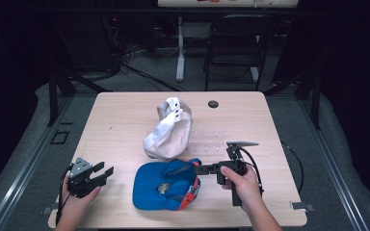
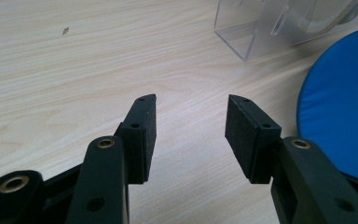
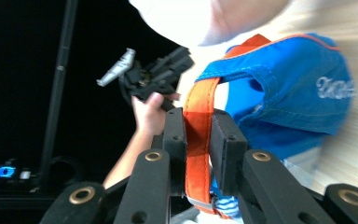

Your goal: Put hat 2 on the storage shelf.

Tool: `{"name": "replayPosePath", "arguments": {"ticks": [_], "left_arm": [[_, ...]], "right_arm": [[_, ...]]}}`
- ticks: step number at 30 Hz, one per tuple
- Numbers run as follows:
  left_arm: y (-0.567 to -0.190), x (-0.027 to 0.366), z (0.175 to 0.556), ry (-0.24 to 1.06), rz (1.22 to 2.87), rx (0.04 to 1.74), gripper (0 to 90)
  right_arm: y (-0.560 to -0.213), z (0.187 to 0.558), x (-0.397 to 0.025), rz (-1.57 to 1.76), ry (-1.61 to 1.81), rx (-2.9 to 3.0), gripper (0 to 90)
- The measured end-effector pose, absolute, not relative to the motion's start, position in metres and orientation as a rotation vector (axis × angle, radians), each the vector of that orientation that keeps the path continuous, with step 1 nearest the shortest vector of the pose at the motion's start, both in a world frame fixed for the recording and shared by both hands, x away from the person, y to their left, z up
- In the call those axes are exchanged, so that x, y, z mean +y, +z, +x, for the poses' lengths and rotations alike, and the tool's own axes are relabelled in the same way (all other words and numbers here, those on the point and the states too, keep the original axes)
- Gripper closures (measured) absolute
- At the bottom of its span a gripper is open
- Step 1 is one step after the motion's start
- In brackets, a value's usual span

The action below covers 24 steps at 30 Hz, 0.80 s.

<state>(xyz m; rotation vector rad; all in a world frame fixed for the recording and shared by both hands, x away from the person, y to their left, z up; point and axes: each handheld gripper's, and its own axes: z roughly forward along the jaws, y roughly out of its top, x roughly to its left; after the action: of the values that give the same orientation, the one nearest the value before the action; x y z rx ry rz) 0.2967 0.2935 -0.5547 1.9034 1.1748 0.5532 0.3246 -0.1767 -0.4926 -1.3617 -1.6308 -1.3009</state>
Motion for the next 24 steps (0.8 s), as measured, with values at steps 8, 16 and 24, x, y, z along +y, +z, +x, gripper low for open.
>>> {"name": "replayPosePath", "arguments": {"ticks": [8, 16, 24], "left_arm": [[-0.555, 0.294, 0.297, 0.563, 1.884, 1.175, 53.8], [-0.554, 0.295, 0.296, 0.562, 1.886, 1.177, 53.8], [-0.554, 0.294, 0.297, 0.569, 1.883, 1.176, 53.8]], "right_arm": [[-0.468, 0.332, -0.178, -1.314, -1.334, -1.556, 78.2], [-0.442, 0.337, -0.182, -1.301, -1.372, -1.524, 78.2], [-0.414, 0.337, -0.194, -1.320, -1.407, -1.534, 78.2]]}}
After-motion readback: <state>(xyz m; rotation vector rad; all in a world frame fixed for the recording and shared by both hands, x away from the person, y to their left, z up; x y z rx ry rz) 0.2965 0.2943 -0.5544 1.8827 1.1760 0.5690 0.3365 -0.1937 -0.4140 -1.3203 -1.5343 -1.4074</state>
